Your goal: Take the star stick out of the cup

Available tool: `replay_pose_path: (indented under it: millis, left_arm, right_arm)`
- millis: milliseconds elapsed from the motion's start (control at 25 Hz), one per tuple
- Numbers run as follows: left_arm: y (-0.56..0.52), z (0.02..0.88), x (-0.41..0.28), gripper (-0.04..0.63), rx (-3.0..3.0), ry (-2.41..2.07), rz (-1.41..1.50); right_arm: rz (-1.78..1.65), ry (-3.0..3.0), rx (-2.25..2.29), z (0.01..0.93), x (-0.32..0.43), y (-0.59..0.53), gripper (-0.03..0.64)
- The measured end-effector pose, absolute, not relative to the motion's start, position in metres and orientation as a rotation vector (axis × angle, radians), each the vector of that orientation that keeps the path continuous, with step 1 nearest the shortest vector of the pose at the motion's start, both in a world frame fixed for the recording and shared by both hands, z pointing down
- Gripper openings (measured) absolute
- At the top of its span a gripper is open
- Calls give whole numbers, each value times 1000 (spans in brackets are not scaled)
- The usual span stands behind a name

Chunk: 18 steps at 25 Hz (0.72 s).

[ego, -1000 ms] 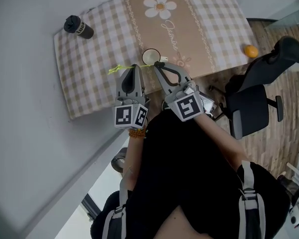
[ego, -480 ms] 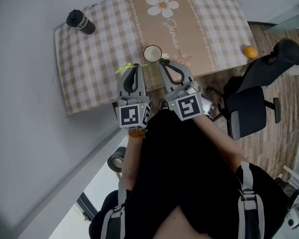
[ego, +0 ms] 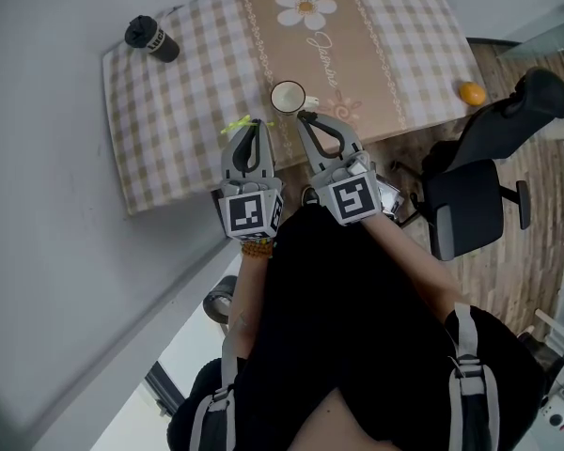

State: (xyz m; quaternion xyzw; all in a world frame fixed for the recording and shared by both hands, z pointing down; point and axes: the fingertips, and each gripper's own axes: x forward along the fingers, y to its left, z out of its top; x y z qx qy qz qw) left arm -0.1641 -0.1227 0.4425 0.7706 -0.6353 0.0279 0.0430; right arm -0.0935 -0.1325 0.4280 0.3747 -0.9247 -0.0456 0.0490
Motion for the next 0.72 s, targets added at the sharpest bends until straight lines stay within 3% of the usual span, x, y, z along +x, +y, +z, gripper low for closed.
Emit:
replay_pose_path:
  millis: [720]
  left_arm:
    - [-122, 457, -161, 15, 2324, -1921, 144]
  right_arm:
    - [-135, -2811, 1109, 435, -92, -128, 6]
